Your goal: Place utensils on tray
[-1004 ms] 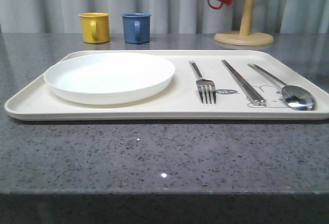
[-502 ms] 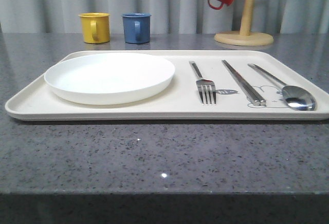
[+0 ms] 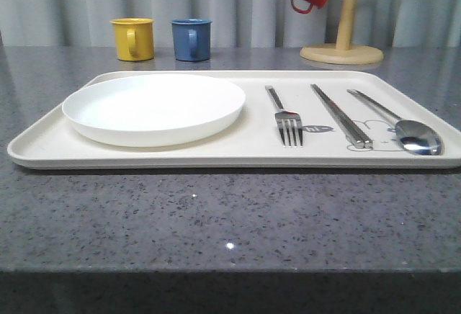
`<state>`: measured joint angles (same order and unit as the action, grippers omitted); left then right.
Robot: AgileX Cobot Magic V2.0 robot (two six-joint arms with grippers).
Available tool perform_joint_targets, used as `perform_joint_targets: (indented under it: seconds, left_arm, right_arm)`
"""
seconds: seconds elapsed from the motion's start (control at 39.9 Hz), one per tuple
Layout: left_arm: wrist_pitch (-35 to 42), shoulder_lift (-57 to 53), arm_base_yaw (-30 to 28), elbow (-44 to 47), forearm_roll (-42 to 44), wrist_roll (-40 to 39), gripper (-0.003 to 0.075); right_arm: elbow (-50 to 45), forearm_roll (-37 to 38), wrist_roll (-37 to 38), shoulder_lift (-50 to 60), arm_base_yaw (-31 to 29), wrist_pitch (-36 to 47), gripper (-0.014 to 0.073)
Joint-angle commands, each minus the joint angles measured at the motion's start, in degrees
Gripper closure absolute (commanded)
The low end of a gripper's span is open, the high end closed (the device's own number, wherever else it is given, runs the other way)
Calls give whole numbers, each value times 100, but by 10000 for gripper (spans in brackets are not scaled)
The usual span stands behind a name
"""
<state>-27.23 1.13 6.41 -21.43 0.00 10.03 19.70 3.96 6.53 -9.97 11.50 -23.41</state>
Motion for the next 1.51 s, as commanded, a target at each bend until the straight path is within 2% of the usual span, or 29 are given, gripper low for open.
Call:
perform_joint_targets:
  seconds: [0.0,0.98,1.3,1.48]
  left_arm:
    - [484,76,-11,-140,-64,-49,738]
    - [484,76,-11,-135,-64,-49,738]
    - [1068,-283,-382,842,-64,-49,738]
    - [1972,-283,-434,1619,-75,-49,738]
  right_arm:
    - [107,89,-56,113,-16,490,654]
    - [107,89,-56,113,-16,485,654]
    - [107,89,-56,113,-16,479,654]
    - [107,89,-56,113,-16,479,654]
